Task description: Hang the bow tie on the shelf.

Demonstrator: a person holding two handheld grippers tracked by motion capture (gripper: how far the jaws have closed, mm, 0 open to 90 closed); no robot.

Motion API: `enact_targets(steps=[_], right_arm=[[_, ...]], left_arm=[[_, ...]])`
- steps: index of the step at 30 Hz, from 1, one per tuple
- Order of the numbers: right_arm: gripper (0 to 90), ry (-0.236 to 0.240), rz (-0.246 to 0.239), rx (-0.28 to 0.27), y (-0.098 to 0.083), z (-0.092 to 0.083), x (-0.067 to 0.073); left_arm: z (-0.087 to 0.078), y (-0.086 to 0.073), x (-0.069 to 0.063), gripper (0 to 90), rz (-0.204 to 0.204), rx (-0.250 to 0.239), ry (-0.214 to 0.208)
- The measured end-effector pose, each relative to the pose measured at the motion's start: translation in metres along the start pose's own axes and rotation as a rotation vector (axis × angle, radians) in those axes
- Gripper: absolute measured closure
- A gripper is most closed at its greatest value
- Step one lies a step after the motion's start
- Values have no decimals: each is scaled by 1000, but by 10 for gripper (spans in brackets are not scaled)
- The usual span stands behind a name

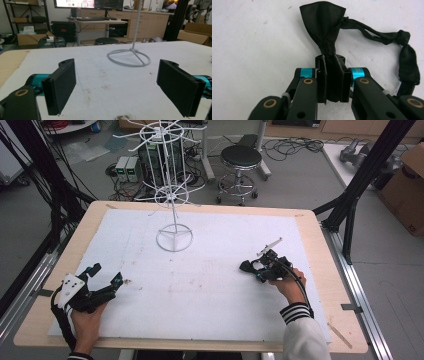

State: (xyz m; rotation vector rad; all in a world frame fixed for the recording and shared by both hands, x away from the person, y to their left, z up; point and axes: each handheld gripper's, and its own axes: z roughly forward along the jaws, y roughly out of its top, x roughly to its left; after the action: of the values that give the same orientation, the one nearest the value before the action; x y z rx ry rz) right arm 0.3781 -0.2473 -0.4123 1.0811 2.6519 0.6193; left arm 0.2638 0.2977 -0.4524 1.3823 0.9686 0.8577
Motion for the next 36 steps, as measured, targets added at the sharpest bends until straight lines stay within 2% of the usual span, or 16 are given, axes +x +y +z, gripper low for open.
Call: enact_targets(steps=[1, 2, 5, 6, 7, 13, 14, 15, 18, 22, 23, 26, 29, 30, 32, 36], right_arm=[[815, -1, 6, -24, 0, -2, 0], [815, -1, 6, -24, 0, -2, 0], [815, 7, 8, -88, 2, -8, 1], [815, 7, 8, -88, 2, -8, 1], [815, -1, 5, -120, 2, -12, 3], [814, 0, 9, -222, 5, -21, 7], [814, 0, 9, -222, 5, -21, 7], [814, -8, 7, -260, 6, -24, 9], [814, -23, 5, -323, 8, -28, 11], [814, -19, 23, -401, 11, -32, 13], [814, -19, 23, -401, 11, -32, 13], [815, -13, 52, -467, 14, -35, 16], [815, -14, 59, -495, 15, -36, 17], [814, -11, 72, -535, 18, -38, 19], [814, -7, 90, -578, 20, -40, 21], [815, -16, 101, -620, 25, -41, 24]], left_arm=[[0, 0, 0, 162, 0, 1, 0], [0, 0, 0, 162, 0, 1, 0], [0, 0, 0, 162, 1, 1, 0], [0, 0, 0, 162, 1, 1, 0], [0, 0, 0, 162, 3, 1, -1], [0, 0, 0, 162, 4, 1, 0], [0, 0, 0, 162, 4, 1, 0], [0, 0, 0, 162, 6, 1, 1], [0, 0, 0, 162, 6, 1, 1], [0, 0, 0, 162, 5, 1, 0], [0, 0, 0, 162, 5, 1, 0], [0, 0, 0, 162, 4, 1, 0], [0, 0, 0, 162, 4, 1, 0], [0, 0, 0, 162, 4, 1, 0], [0, 0, 0, 162, 4, 1, 0], [0, 0, 0, 162, 4, 1, 0]])
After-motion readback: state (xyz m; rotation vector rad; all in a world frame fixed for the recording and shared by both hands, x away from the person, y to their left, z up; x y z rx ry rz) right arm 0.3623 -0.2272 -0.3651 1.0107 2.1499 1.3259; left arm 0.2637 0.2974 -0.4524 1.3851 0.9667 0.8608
